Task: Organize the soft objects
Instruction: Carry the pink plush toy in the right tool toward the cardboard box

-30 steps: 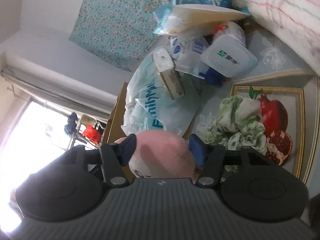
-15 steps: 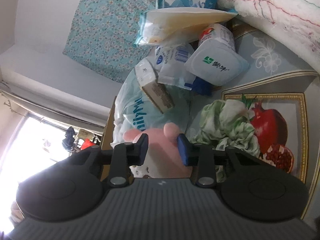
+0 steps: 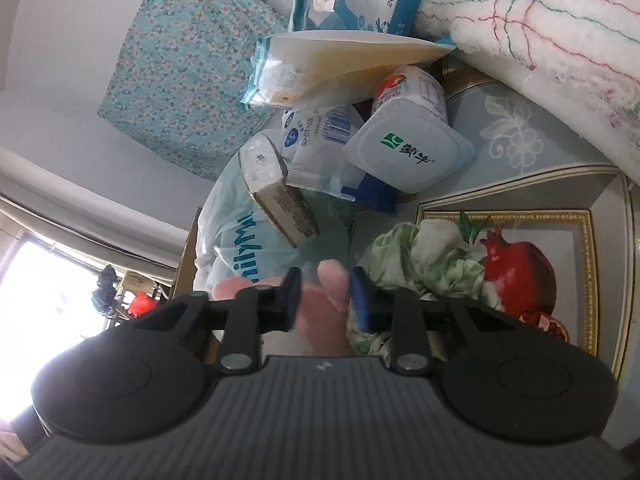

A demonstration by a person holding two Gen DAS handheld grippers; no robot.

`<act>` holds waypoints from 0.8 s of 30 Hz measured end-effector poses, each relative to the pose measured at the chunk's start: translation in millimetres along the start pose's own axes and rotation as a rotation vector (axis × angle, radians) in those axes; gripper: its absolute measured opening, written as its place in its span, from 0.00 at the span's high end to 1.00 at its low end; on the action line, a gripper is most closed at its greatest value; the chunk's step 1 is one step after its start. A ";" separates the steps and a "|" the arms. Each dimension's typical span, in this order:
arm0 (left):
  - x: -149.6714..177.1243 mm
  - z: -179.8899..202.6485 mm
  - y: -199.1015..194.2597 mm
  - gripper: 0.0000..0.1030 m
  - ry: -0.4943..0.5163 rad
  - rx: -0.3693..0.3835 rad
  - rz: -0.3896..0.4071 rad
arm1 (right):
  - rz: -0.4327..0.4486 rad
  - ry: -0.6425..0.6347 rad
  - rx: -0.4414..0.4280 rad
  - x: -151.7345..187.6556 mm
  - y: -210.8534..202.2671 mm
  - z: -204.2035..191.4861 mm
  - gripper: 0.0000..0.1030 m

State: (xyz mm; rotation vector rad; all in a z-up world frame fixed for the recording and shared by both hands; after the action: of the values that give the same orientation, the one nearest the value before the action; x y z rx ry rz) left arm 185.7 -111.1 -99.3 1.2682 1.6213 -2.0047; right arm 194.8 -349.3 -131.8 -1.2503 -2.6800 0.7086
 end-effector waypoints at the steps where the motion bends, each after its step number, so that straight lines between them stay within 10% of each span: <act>1: 0.1 0.5 -0.8 0.24 0.002 0.001 -0.001 | 0.006 -0.015 -0.003 0.7 -1.1 -2.8 0.89; 10: 3.1 10.5 -17.1 0.16 0.058 0.027 0.027 | 0.049 -0.248 -0.025 10.0 -24.1 -47.9 0.91; 24: -4.1 27.9 18.8 0.24 0.109 0.053 -0.011 | -0.038 -0.199 -0.049 -1.8 -5.8 -34.4 0.79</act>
State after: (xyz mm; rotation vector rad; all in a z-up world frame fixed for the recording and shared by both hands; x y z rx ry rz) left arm 188.1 -143.5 -108.7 1.4133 1.6352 -2.0306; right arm 201.5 -341.2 -98.5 -1.1955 -2.8873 0.8070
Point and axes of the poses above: each gripper's, at about its wrist camera, not at the fingertips, and y roughly the way its jaws point, z to its right, x to its underside, the point moved 10 cm from there along y, roughly the way its jaws point, and after that the axes turned 14 degrees about y, right-handed, at the moved point
